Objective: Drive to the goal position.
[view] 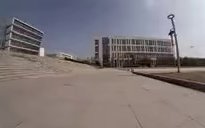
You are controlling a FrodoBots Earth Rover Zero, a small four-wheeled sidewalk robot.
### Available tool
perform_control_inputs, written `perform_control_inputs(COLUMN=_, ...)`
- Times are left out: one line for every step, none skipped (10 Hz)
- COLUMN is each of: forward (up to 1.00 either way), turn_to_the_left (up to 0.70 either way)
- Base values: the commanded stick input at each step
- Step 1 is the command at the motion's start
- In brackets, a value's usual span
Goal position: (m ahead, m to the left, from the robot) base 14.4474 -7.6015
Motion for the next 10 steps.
perform_control_inputs(forward=0.70, turn_to_the_left=0.00)
perform_control_inputs(forward=0.70, turn_to_the_left=0.00)
perform_control_inputs(forward=0.70, turn_to_the_left=0.00)
perform_control_inputs(forward=0.70, turn_to_the_left=0.00)
perform_control_inputs(forward=0.70, turn_to_the_left=0.00)
perform_control_inputs(forward=0.70, turn_to_the_left=0.00)
perform_control_inputs(forward=0.70, turn_to_the_left=0.00)
perform_control_inputs(forward=0.70, turn_to_the_left=0.00)
perform_control_inputs(forward=0.70, turn_to_the_left=-0.01)
perform_control_inputs(forward=0.70, turn_to_the_left=-0.33)
